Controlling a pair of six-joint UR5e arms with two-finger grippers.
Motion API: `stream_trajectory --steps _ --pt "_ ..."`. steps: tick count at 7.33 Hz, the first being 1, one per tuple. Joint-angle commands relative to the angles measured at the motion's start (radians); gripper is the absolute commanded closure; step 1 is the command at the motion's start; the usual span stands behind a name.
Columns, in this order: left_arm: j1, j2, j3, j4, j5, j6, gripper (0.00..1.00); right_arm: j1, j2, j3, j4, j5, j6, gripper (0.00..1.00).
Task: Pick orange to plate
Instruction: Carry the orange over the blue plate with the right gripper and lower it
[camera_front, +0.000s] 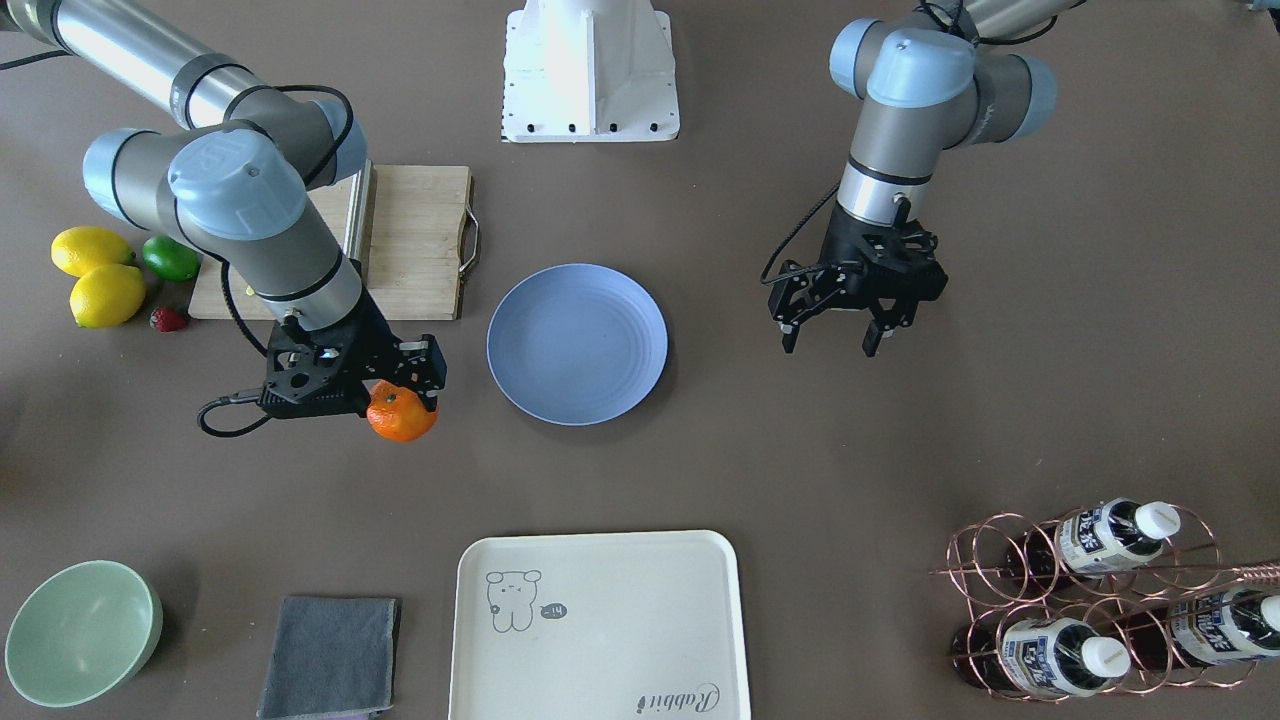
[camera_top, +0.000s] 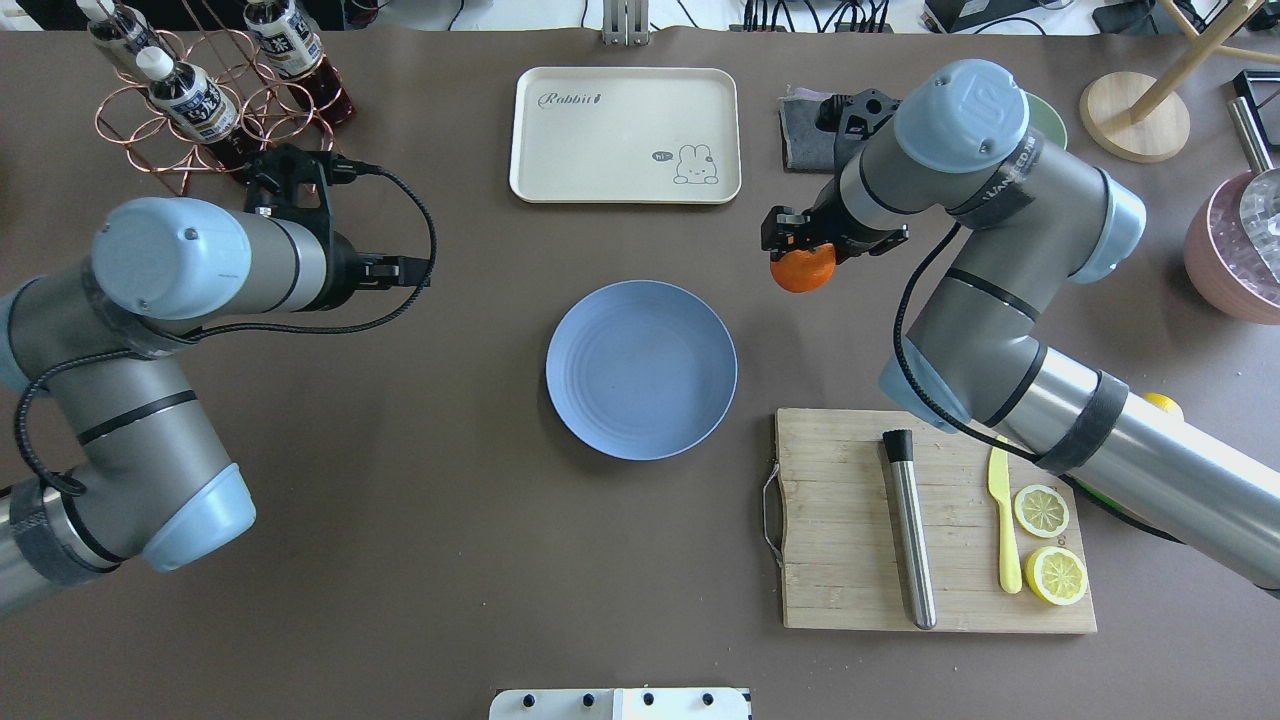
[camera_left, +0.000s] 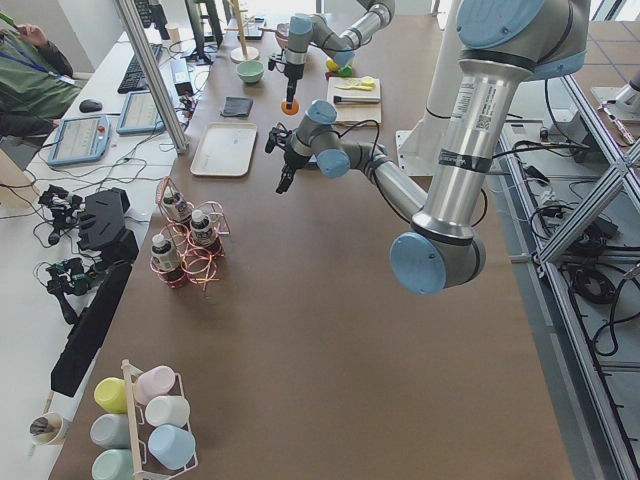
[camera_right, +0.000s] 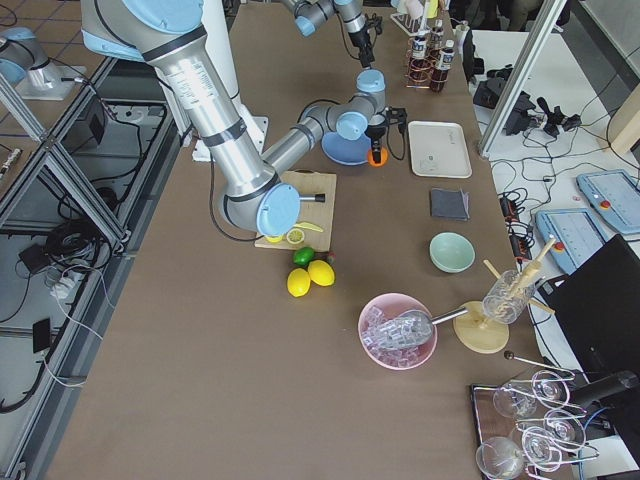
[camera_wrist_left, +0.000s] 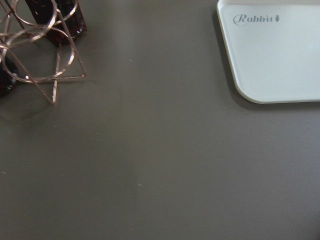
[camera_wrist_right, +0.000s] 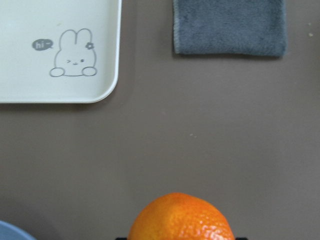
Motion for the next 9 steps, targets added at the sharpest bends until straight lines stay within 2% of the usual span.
stream_trajectory --steps 1,2,3,5,9 --pt "-0.059 0.092 -0.019 -0.016 -0.002 0.063 0.02 -0.12 0.097 0.003 -0.085 -0.105 0.084 1.0" --pt "-0.077 0.165 -0.025 -0.018 -0.02 0.063 0.02 -0.164 0.102 -0.003 -0.086 -0.136 0.085 1.0" --pt "-0.113 0.193 -0.007 -0.009 -0.101 0.063 0.02 -0.192 0.099 -0.013 -0.084 -0.156 0.083 1.0" --pt "-0.201 0.199 0.015 -0.01 -0.216 0.069 0.02 -0.231 0.099 -0.028 -0.078 -0.191 0.082 1.0" --pt "-0.249 0.234 0.023 -0.013 -0.251 0.14 0.02 -0.24 0.103 -0.077 -0.073 -0.205 0.069 1.0"
